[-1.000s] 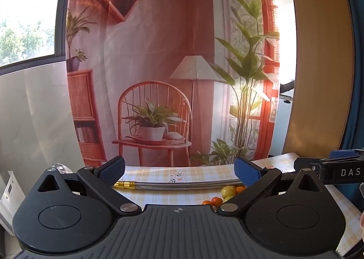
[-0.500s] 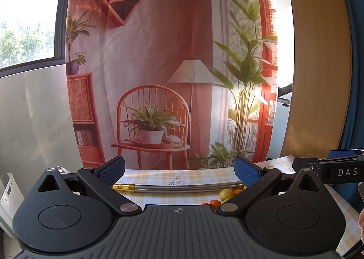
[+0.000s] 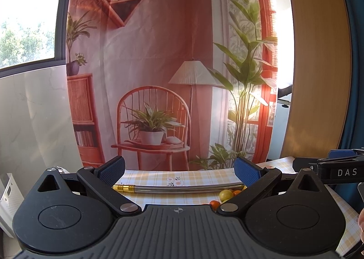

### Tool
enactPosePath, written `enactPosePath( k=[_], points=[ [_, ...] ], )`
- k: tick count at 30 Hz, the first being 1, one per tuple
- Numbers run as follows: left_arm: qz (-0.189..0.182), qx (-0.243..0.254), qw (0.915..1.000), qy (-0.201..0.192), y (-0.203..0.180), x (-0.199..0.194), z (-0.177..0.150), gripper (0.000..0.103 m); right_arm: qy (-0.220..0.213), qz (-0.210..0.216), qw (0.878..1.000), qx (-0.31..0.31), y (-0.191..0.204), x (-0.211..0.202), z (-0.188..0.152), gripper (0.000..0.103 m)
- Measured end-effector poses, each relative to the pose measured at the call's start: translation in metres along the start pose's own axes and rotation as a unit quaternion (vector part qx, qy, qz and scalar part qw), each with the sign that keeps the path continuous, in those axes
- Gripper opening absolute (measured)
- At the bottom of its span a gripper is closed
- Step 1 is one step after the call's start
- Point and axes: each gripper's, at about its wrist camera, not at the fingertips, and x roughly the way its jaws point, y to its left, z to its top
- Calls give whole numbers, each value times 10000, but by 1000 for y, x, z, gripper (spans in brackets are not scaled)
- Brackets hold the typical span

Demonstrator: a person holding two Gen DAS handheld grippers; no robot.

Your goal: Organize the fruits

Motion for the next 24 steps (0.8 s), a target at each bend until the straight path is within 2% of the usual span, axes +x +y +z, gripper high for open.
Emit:
enactPosePath(
  k=[24],
  points=[
    [-53,-48,10000,-31,2,-2,-1,103,-17,-2,10000,-13,0,-2,-1,103]
  ],
)
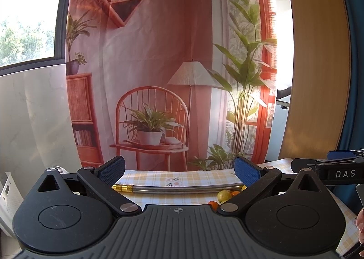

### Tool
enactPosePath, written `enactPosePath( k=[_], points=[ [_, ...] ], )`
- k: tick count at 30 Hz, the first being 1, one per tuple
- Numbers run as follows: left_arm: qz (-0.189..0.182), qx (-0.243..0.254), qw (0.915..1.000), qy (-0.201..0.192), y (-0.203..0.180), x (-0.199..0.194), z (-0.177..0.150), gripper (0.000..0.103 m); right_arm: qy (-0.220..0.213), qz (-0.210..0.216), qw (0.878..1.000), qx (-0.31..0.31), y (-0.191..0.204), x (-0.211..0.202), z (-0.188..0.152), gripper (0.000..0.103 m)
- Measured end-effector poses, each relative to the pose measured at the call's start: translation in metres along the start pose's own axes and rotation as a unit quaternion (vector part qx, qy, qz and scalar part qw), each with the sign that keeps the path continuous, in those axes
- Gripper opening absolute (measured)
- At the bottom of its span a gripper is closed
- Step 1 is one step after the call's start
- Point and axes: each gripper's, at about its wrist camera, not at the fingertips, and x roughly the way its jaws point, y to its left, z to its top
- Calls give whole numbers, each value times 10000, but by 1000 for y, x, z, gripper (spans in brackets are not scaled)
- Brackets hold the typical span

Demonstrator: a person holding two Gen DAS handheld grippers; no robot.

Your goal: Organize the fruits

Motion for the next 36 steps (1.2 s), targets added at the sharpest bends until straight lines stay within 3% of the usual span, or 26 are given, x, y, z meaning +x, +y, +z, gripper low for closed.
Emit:
enactPosePath(
  k=[21,27,36],
  points=[
    [-112,-28,9997,206,1,9,-6,103,157,-18,9999,37,-7,11,-1,103],
    [-50,-111,9986,509,5,32,-18,103,310,-33,9995,85,-17,30,-11,103],
    [-358,-535,9914,1137,29,89,-49,102,494,-318,9979,280,-59,81,-41,103]
  ],
)
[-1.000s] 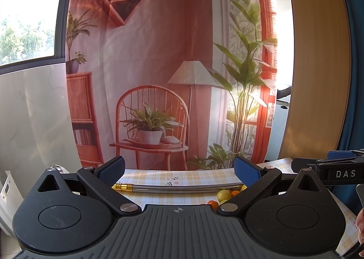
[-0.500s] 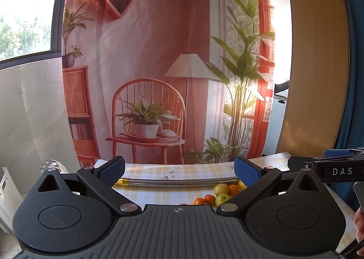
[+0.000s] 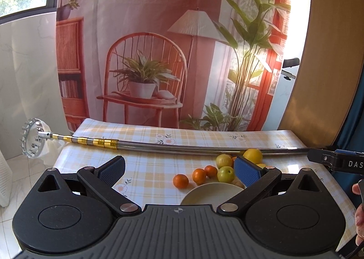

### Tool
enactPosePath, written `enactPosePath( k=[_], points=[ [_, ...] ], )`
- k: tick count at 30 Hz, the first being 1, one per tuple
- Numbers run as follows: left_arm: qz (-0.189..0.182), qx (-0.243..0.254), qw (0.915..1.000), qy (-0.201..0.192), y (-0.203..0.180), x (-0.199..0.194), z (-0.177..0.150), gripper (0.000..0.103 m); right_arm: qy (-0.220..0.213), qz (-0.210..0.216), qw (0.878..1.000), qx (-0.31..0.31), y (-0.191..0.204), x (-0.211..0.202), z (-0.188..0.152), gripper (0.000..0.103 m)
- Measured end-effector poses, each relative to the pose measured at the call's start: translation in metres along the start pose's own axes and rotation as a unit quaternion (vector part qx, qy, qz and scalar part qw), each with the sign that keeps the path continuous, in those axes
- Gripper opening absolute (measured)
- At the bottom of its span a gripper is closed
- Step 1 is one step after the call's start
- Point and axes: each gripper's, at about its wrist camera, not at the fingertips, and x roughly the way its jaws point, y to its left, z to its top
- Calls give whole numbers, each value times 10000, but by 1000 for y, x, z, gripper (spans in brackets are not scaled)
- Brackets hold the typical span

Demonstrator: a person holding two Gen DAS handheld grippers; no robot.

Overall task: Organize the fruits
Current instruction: 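Grasp a mandarin with the left tool while the right tool approaches the fruit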

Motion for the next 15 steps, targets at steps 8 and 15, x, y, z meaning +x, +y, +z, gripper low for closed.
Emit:
enactPosePath(
  k=[8,15],
  points=[
    [-30,28,9997,234,12,56,-12,99,312,17,9995,-81,-26,52,-17,103],
    [-169,26,9964,835,21,113,-22,84,603,20,9981,-97,-34,95,-30,102]
  ],
)
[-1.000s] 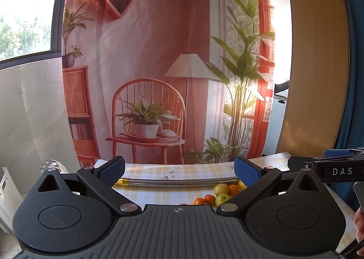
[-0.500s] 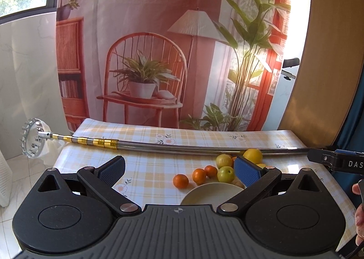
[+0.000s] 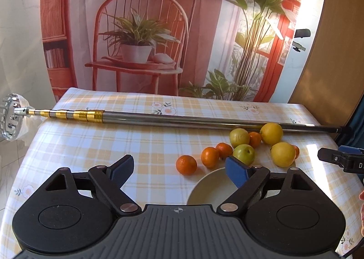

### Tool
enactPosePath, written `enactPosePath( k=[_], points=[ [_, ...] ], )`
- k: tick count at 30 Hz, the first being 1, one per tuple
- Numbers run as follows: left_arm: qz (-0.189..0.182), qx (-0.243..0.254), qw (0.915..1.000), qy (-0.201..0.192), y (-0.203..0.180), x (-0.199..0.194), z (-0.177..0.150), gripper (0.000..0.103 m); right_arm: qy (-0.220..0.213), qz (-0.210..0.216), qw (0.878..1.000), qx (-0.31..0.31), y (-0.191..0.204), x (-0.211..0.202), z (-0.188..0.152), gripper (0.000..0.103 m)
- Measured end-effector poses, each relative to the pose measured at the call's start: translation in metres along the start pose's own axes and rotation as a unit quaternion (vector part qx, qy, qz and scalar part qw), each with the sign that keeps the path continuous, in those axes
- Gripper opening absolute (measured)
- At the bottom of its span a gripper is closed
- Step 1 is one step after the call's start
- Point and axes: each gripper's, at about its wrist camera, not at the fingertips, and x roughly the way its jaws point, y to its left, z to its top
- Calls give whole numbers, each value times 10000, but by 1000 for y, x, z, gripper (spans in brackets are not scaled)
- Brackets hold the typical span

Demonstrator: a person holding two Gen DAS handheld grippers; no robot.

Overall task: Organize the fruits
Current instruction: 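Grasp a mandarin with the left tool while the right tool approaches the fruit, then carry the mandarin toward the white plate with the left tool while the right tool grasps another mandarin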

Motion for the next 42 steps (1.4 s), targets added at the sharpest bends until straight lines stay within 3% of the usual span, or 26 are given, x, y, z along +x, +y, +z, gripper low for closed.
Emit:
enactPosePath(
  k=[7,11,17,19,24,26,28,32,35,42],
  points=[
    [-212,299,9989,284,2,46,-1,59,41,137,9999,-20,-4,25,-3,100],
    [-464,237,9976,466,6,73,2,57,24,238,9996,180,-13,35,-4,98],
    [-499,-7,9946,913,11,113,-1,52,86,192,9993,300,-21,43,-9,95],
    [-513,-114,9930,1056,13,124,-2,46,102,182,9992,337,-23,44,-10,94],
    [-620,-183,9910,1169,15,139,-4,45,139,170,9989,414,-27,49,-14,93],
    [-654,-156,9908,1172,14,142,-5,45,156,176,9988,429,-29,51,-15,92],
    [-669,-56,9915,1118,12,143,-5,38,164,173,9988,429,-29,53,-15,91],
    [-752,-13,9915,1062,13,140,-5,37,45,193,9992,338,-30,56,-16,90],
    [-607,43,9943,874,11,129,-5,37,-158,174,9995,219,-33,59,-20,88],
    [-575,17,9973,448,8,93,-4,37,-630,-224,9977,-92,-42,76,-33,71]
  ],
)
